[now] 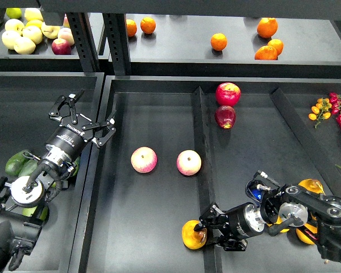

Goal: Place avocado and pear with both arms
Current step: 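Close the right gripper on the halved orange fruit with brown pit, then carry the orange fruit half toward the cluster of orange halves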

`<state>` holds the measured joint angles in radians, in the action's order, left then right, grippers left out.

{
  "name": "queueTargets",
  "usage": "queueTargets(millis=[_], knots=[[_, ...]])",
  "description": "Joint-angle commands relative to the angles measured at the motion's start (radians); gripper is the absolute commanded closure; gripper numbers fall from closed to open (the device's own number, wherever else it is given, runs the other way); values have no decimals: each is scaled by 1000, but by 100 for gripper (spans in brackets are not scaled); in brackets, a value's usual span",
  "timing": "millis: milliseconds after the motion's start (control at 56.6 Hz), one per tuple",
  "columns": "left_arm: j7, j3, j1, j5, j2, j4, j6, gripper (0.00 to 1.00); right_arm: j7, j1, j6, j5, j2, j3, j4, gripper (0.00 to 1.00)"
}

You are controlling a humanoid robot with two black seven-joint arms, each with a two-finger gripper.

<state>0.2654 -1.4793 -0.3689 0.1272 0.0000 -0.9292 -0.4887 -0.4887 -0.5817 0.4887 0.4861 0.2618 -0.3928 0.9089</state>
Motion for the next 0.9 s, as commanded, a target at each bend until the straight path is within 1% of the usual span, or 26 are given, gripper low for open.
queueTargets(millis=[0, 71, 177, 336, 566, 743, 884], knots=[[0, 4, 1, -1, 0, 0, 0, 1, 0, -3, 0, -15, 7, 3, 1, 61], [0, 7, 1, -1, 0, 0, 0, 1, 0, -3, 0, -27, 10, 8, 4, 68], [0, 11, 1, 0, 0, 0, 0, 1, 0, -9, 0, -34, 11, 8, 11, 76], [0, 14, 1, 0, 0, 0, 0, 1, 0, -6, 0, -34, 10, 5, 16, 82], [0, 21, 13, 0, 0, -11, 0, 1, 0, -6, 0, -35, 10, 0, 18, 94], [0, 21, 18, 0, 0, -14, 0, 1, 0, -10, 0, -50, 5, -8, 7, 98], [0, 22, 24, 0, 0, -16, 0, 1, 0, -37, 0, -73, -7, -24, 1, 99]])
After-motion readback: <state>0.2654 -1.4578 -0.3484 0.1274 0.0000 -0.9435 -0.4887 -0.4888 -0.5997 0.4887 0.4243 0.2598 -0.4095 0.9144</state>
